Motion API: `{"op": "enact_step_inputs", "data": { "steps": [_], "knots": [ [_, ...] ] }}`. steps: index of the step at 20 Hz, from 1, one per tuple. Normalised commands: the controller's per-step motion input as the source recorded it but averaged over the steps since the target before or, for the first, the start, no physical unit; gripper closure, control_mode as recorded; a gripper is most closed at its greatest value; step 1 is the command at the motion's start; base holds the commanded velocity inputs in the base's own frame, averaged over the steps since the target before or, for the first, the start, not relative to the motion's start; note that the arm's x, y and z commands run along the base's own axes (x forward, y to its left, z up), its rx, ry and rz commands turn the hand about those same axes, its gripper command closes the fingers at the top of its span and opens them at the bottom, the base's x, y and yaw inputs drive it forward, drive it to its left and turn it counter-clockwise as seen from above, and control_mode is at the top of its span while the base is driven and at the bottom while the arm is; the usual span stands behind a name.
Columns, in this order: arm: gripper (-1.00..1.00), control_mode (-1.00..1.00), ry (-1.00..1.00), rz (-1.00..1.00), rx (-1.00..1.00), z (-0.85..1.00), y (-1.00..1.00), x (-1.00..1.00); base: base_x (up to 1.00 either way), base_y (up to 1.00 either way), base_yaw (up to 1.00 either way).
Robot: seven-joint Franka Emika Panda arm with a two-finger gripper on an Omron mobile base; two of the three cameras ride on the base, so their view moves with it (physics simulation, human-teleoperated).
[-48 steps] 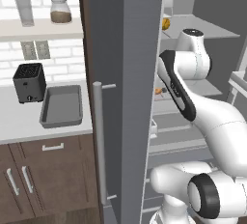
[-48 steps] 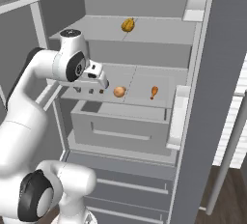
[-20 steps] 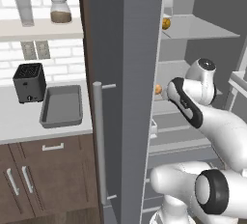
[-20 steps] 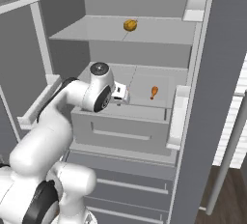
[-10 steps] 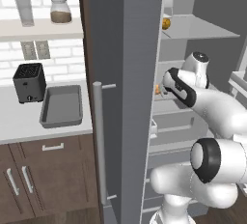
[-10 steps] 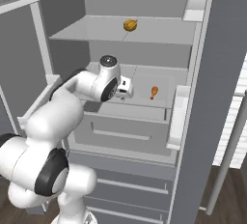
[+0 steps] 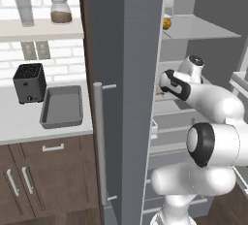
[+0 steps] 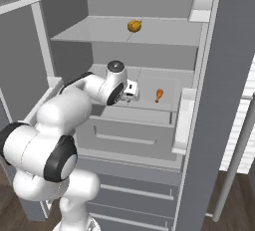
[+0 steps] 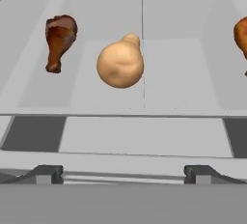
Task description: Place one squash and one chicken drumstick in each tupperware on the nearby counter, to pack two identical lunches.
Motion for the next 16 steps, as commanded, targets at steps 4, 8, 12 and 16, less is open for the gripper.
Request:
{"op": "enact_step_inputs", "data": {
  "steps": [4,8,12,16],
  "knots": [
    [-1.00,-1.00,0.00,0.00,0.00,-0.11,0.02,0.33,0.00,0.00,0.00],
    [-1.00,-1.00,0.00,0.00,0.00,-0.08,0.00,0.31,0.00,0.00,0.00],
    [-1.00,-1.00,0.00,0.02,0.00,-0.08,0.00,0.27,0.00,0.00,0.00],
    [-1.00,-1.00,0.00,0.02,0.00,-0.12,0.01,0.25,0.00,0.00,0.00]
  ]
}}
